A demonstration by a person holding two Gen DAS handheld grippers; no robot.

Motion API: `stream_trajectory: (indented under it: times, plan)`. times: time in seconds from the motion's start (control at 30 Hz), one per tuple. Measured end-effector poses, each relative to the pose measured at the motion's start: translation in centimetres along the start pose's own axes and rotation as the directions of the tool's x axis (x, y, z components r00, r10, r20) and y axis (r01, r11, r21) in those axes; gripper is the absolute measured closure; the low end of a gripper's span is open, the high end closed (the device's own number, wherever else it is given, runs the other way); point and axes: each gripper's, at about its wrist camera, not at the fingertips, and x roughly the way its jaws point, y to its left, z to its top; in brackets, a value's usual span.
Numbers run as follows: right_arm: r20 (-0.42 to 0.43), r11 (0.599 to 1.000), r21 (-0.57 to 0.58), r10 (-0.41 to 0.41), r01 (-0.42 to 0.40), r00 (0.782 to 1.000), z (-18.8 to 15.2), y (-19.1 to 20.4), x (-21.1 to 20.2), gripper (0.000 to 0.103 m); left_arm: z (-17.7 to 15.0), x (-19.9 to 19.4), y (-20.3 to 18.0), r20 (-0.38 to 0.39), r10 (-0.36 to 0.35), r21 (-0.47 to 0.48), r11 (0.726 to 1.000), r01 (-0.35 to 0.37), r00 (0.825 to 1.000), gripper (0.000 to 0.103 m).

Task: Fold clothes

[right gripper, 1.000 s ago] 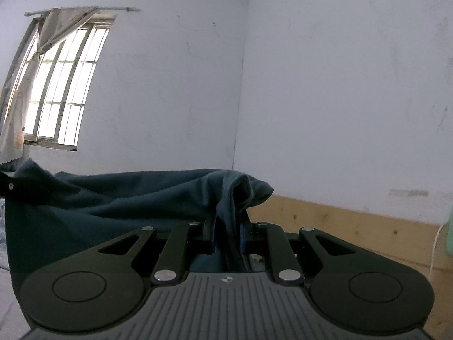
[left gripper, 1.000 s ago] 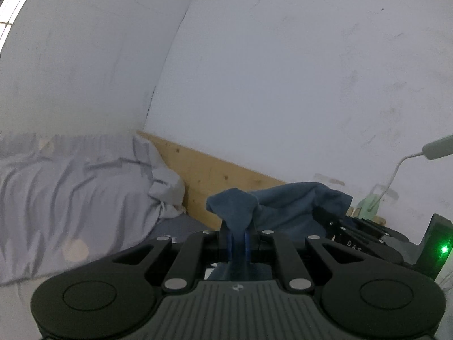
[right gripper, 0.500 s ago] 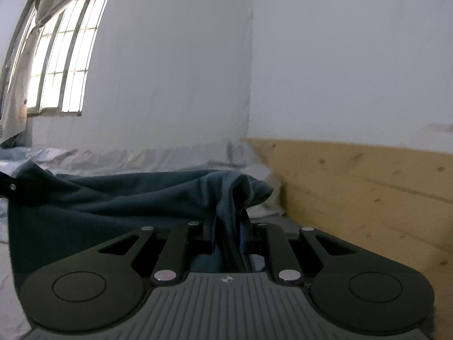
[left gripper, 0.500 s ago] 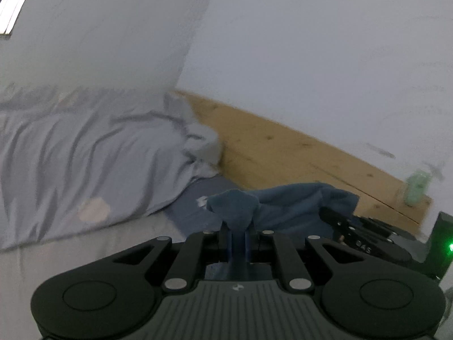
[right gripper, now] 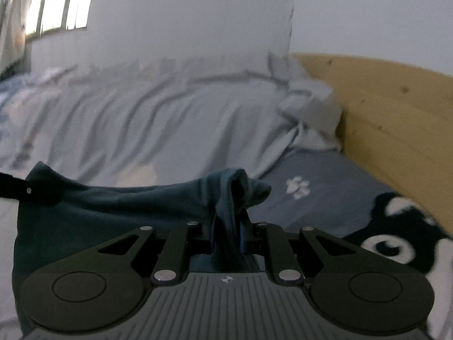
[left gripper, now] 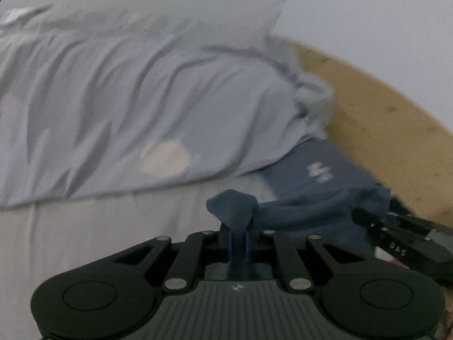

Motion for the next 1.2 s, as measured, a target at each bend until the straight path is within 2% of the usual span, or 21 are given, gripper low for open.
stream_trajectory:
  times: [0.07, 0.1, 0.13, 0.17, 0.2, 0.27, 0.4, 0.47, 0.57, 0.67, 0.77, 0.83, 0.97, 1.03, 1.13, 1.2]
  plan:
    - [-0.038, 1.0, -0.016, -0.015, 0.015, 0.999, -0.5, 0.9, 2.0, 0.086, -0.5, 1.5, 0.9, -0.018, 0.043, 0.001, 0.999, -0.043, 0.999, 0.086]
    - [-0.051, 0.999, -0.024, -0.026, 0.025, 0.998, -0.7, 1.4, 2.8, 0.084, -0.7, 1.8, 1.1, -0.017, 0.068, 0.001, 0.998, -0.068, 0.998, 0.077]
    - [-0.048, 0.998, -0.032, -0.047, 0.045, 0.998, -0.8, 1.7, 3.1, 0.074, -0.9, 2.0, 1.4, -0.015, 0.094, 0.001, 0.996, -0.094, 0.996, 0.066]
    - [-0.043, 0.997, -0.041, -0.067, 0.066, 0.997, -0.9, 2.1, 3.3, 0.068, -0.9, 2.0, 1.5, 0.002, 0.12, 0.008, 0.993, -0.12, 0.993, 0.06]
    - [-0.037, 0.995, -0.047, -0.086, 0.084, 0.996, -1.0, 2.4, 3.5, 0.059, -1.1, 1.4, 1.6, 0.029, 0.13, 0.012, 0.991, -0.131, 0.991, 0.048]
    - [-0.002, 0.993, -0.045, -0.107, 0.107, 0.994, -0.8, 2.6, 2.6, 0.049, -1.1, 0.0, 1.9, 0.075, 0.136, 0.008, 0.991, -0.137, 0.988, 0.044]
    - [0.073, 0.991, -0.023, -0.131, 0.133, 0.989, -0.2, 2.3, -0.4, 0.047, -1.0, -3.8, 2.5, 0.15, 0.128, -0.005, 0.992, -0.128, 0.98, 0.044]
    - [0.105, 0.995, 0.011, -0.104, 0.103, 0.989, 0.2, 1.9, -3.0, 0.042, -1.0, -6.1, 2.6, 0.183, 0.121, -0.001, 0.992, -0.123, 0.976, 0.043]
    - [0.168, 0.997, 0.061, -0.062, 0.053, 0.984, 0.6, 1.9, -8.5, 0.036, -1.1, -10.8, 2.6, 0.232, 0.108, -0.001, 0.994, -0.111, 0.967, 0.041]
    - [0.237, 0.994, 0.113, -0.026, -0.001, 0.971, 1.0, 2.5, -14.5, 0.028, -2.1, -17.2, 2.2, 0.29, 0.09, 0.022, 0.995, -0.101, 0.953, 0.035]
    - [0.276, 0.987, 0.151, 0.008, -0.052, 0.961, 0.8, 3.4, -20.5, 0.025, -3.5, -24.1, 1.0, 0.363, 0.103, 0.107, 0.983, -0.152, 0.926, 0.029]
    - [0.297, 0.982, 0.172, 0.03, -0.084, 0.955, 0.6, 4.1, -24.4, 0.023, -4.6, -29.1, 0.6, 0.393, 0.09, 0.134, 0.979, -0.154, 0.915, 0.024]
    - [0.337, 0.966, 0.209, 0.074, -0.151, 0.938, 0.2, 5.4, -32.0, 0.012, -6.7, -37.9, 0.3, 0.416, 0.062, 0.072, 0.992, -0.101, 0.907, 0.019]
    - [0.346, 0.958, 0.213, 0.11, -0.193, 0.932, -0.3, 6.5, -35.1, 0.012, -8.0, -41.6, -0.1, 0.42, 0.066, 0.061, 0.993, -0.101, 0.905, 0.019]
    - [0.352, 0.953, 0.195, 0.151, -0.23, 0.924, -0.9, 9.1, -38.5, 0.004, -10.2, -46.6, -0.1, 0.436, 0.077, 0.055, 0.992, -0.112, 0.896, 0.014]
    - [0.349, 0.952, 0.177, 0.175, -0.248, 0.921, -1.5, 11.3, -39.6, 0.0, -11.7, -48.9, 0.1, 0.451, 0.108, 0.06, 0.987, -0.151, 0.886, 0.011]
